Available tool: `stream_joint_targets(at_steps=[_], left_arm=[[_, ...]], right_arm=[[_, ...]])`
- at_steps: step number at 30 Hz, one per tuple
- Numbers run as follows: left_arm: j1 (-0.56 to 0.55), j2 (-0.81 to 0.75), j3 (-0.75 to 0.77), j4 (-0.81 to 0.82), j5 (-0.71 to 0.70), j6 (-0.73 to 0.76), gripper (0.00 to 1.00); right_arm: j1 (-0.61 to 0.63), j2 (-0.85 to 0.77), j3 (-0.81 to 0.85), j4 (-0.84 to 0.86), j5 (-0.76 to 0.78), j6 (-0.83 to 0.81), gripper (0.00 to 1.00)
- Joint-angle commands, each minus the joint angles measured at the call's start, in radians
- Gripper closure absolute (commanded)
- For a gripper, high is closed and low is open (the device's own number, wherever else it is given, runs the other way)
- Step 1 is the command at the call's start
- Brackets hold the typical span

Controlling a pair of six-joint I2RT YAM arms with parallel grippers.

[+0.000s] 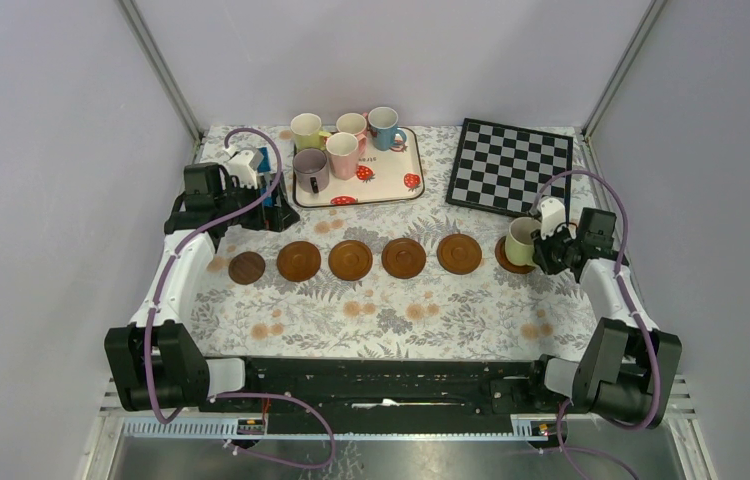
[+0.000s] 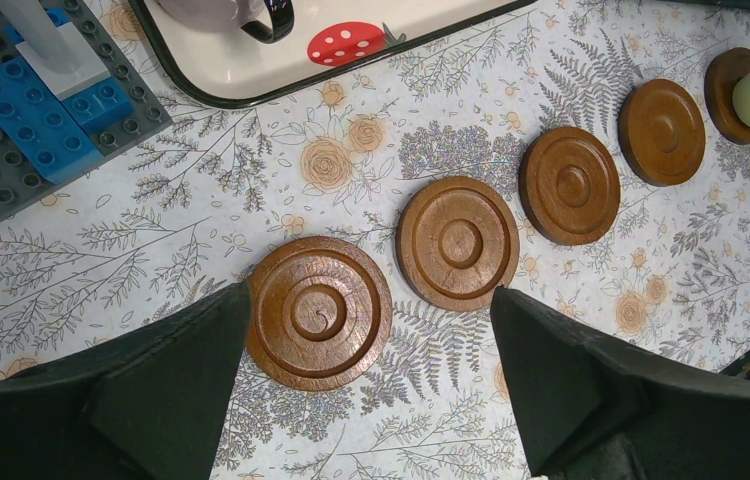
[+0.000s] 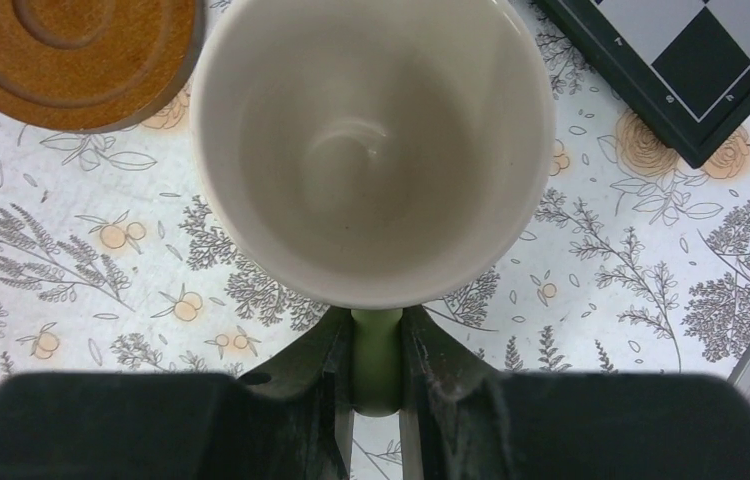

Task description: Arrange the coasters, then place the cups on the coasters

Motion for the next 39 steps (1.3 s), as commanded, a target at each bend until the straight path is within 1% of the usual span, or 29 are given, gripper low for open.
stream_joint_targets(at_steps=[1, 13, 20, 29, 31, 33, 36, 39], left_arm=[[0.004, -0.014, 0.001, 0.047, 0.016, -0.001, 0.01], [0.005, -0.003, 0.004, 0.047, 0.016, -0.003, 0.01], [0.006, -0.005, 0.003, 0.047, 0.012, 0.000, 0.01], [0.006, 0.004, 0.005, 0.047, 0.013, -0.002, 0.01], [0.006, 0.007, 0.007, 0.047, 0.013, -0.003, 0.01], [0.006, 0.009, 0.008, 0.047, 0.013, -0.003, 0.01], [0.007, 0.009, 0.007, 0.050, 0.010, -0.003, 0.01], [0.005, 0.010, 0.009, 0.050, 0.010, -0.005, 0.01]], right_arm=[[-0.032, 0.009, 0.019, 0.097, -0.067, -0.034, 1.00], [-0.079, 0.038, 0.003, 0.121, -0.148, -0.061, 1.00], [-0.103, 0.071, 0.008, 0.101, -0.192, -0.096, 1.00], [-0.130, 0.071, 0.004, 0.053, -0.224, -0.176, 1.00], [-0.131, 0.067, -0.001, 0.047, -0.225, -0.187, 0.97], [-0.132, 0.064, -0.003, 0.045, -0.225, -0.195, 0.92], [-0.132, 0.062, -0.004, 0.045, -0.228, -0.196, 0.79], [-0.132, 0.069, -0.001, 0.043, -0.230, -0.198, 0.75]])
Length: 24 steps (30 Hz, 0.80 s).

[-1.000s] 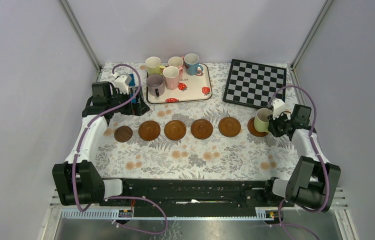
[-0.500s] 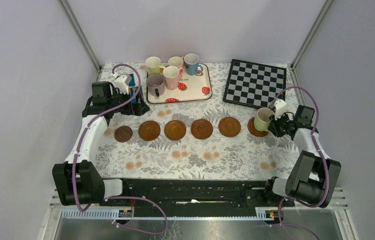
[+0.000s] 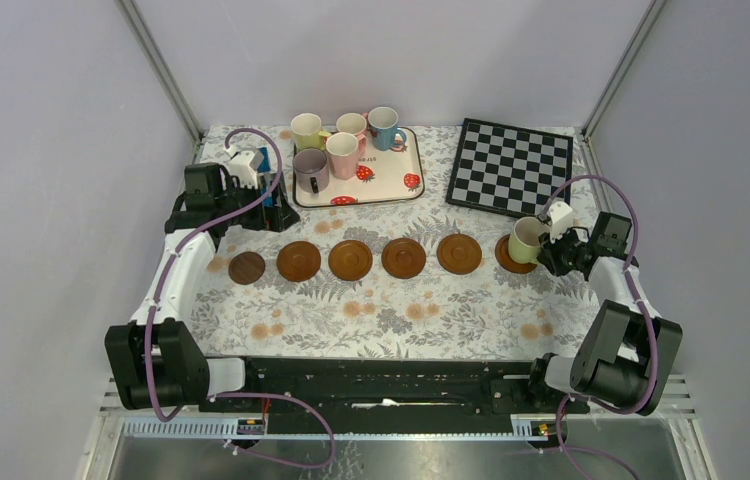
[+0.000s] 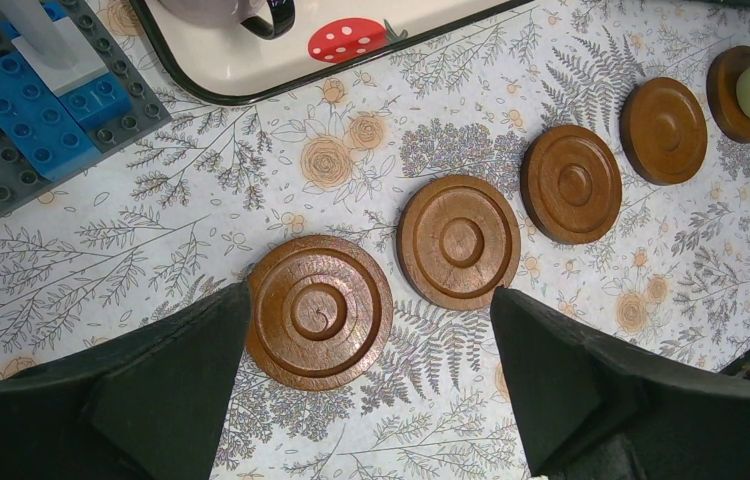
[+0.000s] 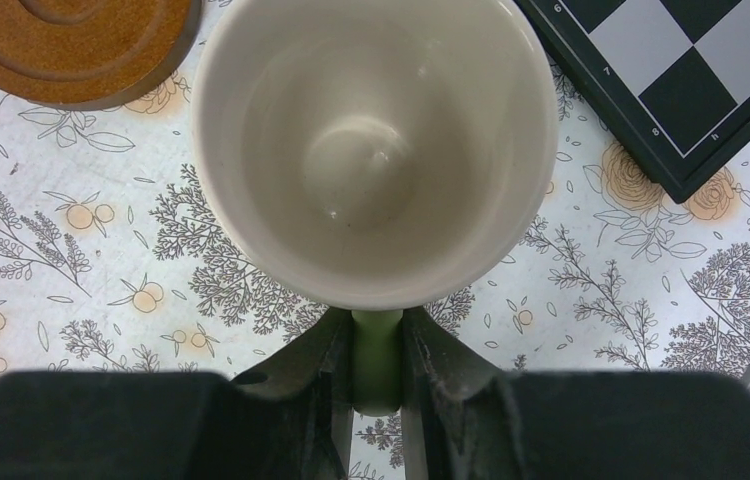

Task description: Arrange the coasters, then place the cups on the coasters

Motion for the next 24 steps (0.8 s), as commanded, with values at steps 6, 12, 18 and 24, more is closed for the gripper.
stream_joint_targets(at_steps=[6, 12, 18, 24], left_arm=[[0.007, -0.004, 0.009, 0.048, 0.009, -0.004, 0.01], [0.006, -0.005, 0.009, 0.046, 0.007, -0.003, 0.01], [0.006, -0.002, 0.010, 0.046, 0.010, -0.004, 0.01], [0.007, 0.002, 0.016, 0.039, 0.010, -0.002, 0.01]], right_arm=[[-0.005, 0.022, 0.019, -0.019, -0.070, -0.033, 0.71], [-0.005, 0.042, 0.036, -0.029, -0.093, -0.035, 0.72], [-0.005, 0.060, 0.050, -0.047, -0.104, -0.046, 0.70], [-0.009, 0.056, 0.080, -0.106, -0.070, -0.078, 0.54]])
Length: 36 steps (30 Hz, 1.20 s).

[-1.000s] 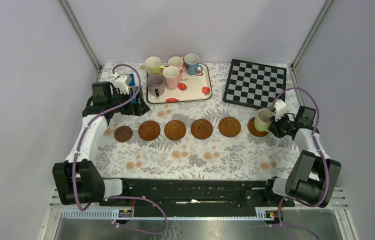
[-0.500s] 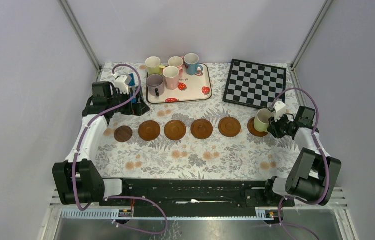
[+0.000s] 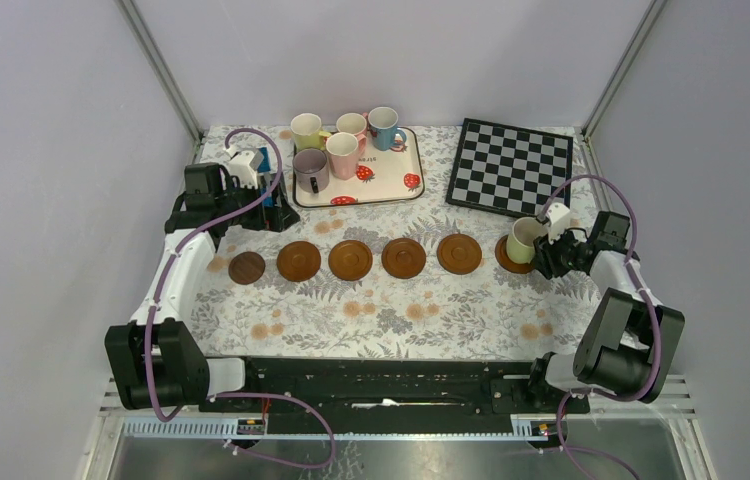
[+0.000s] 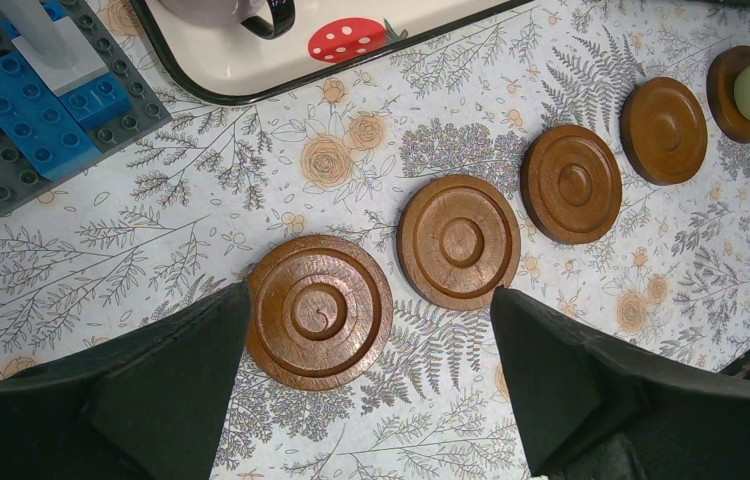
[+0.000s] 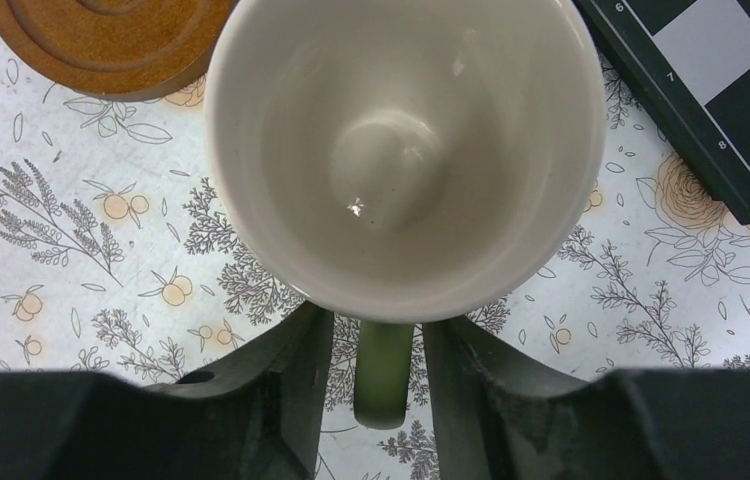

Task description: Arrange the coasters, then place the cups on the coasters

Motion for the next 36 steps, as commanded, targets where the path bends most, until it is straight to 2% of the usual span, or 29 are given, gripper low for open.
stream_joint_targets(at_steps=[1, 9, 14, 18, 21, 24, 30, 36], left_arm=[[0.007, 0.002, 0.017, 0.037, 0.010, -0.001, 0.01], [0.007, 0.004, 0.018, 0.036, 0.017, -0.001, 0.01], [0.007, 0.002, 0.019, 0.035, 0.020, 0.003, 0.01], [0.006, 0.008, 0.030, 0.024, 0.019, 0.012, 0.01], [0.007, 0.011, 0.041, 0.013, 0.014, 0.008, 0.01], [0.007, 0.006, 0.037, 0.027, -0.008, -0.013, 0.01], [-0.002, 0.005, 0.040, 0.033, -0.042, 0.002, 0.01], [-0.076, 0.030, 0.052, 0.121, -0.192, -0.024, 0.01]], right_arm=[[-0.010, -0.007, 0.066, -0.083, -0.006, -0.061, 0.52], [-0.044, 0.003, 0.157, -0.235, 0.036, -0.167, 0.39], [-0.055, -0.017, 0.230, -0.394, 0.035, -0.251, 0.16], [-0.053, -0.033, 0.375, -0.535, -0.023, -0.237, 0.01], [-0.033, 0.001, 0.516, -0.572, -0.050, -0.143, 0.00], [0.031, 0.052, 0.647, -0.539, -0.035, -0.006, 0.00], [0.254, 0.134, 0.756, -0.320, 0.105, 0.250, 0.00], [0.456, 0.281, 0.866, -0.207, 0.242, 0.439, 0.02]])
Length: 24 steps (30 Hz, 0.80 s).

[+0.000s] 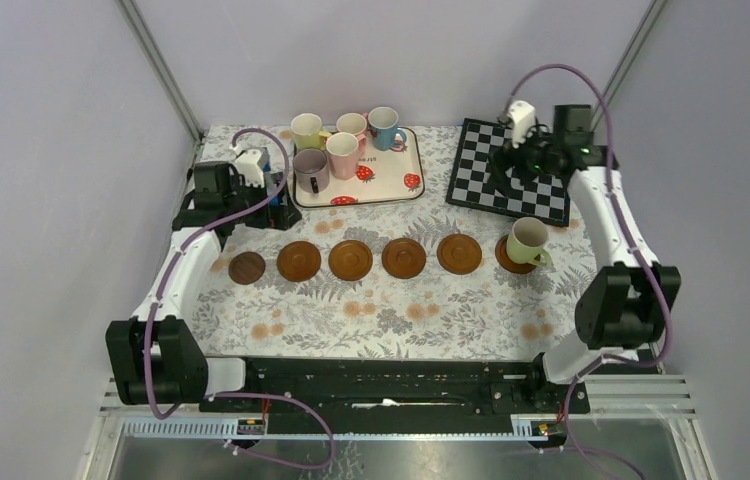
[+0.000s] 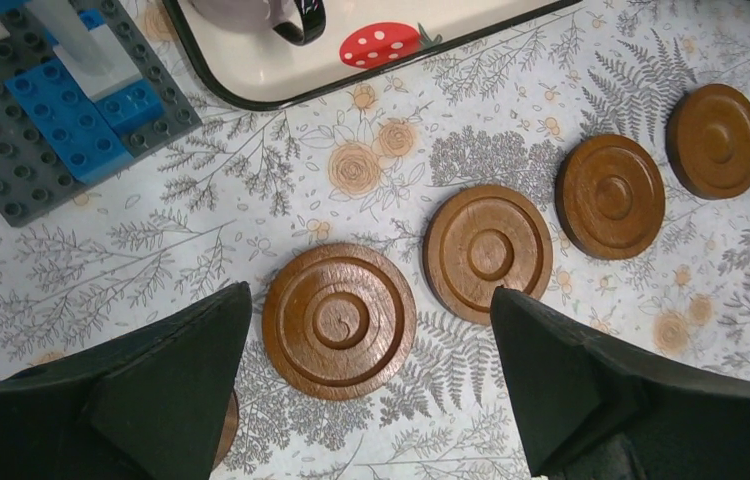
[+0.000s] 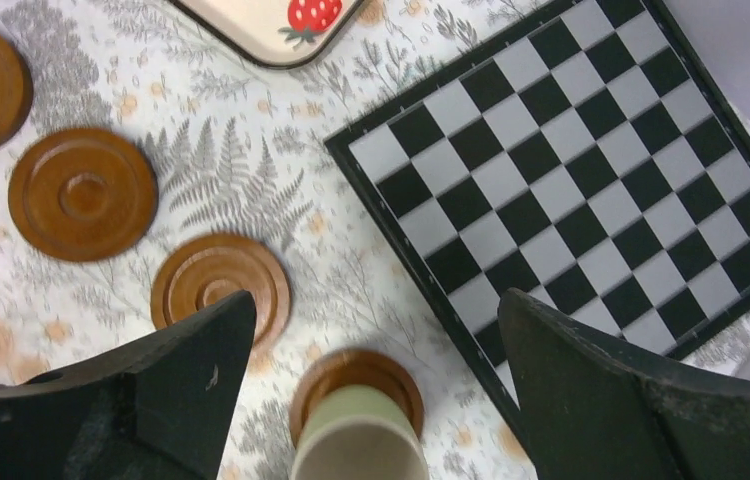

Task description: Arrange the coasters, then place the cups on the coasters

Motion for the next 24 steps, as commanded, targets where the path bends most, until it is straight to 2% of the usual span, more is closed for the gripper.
stream_joint_targets(at_steps=[1, 6, 13, 18, 21, 24], left_arm=[[-0.071, 0.035, 0.062, 0.118, -0.139, -0.021, 0.01], [-0.187, 0.098, 0.085, 0.182, -0.217, 0.010, 0.01], [-0.248, 0.260, 0.177, 0.187, -0.057, 0.191, 0.02], [-0.285, 0.417, 0.292, 0.167, -0.009, 0.310, 0.11], [-0.298, 0.492, 0.331, 0.216, -0.011, 0.297, 0.18], [-0.315, 0.550, 0.350, 0.293, -0.078, 0.287, 0.25]], right_arm=[[0.141, 0.100, 0.091, 0.121, 0.136, 0.204, 0.04], [0.269, 0.258, 0.159, 0.196, 0.257, 0.277, 0.13], [0.391, 0.517, 0.308, 0.239, 0.351, 0.307, 0.19], [0.426, 0.641, 0.397, 0.275, 0.343, 0.363, 0.25], [0.437, 0.700, 0.446, 0.293, 0.337, 0.403, 0.29], [0.449, 0.751, 0.489, 0.313, 0.356, 0.415, 0.33]])
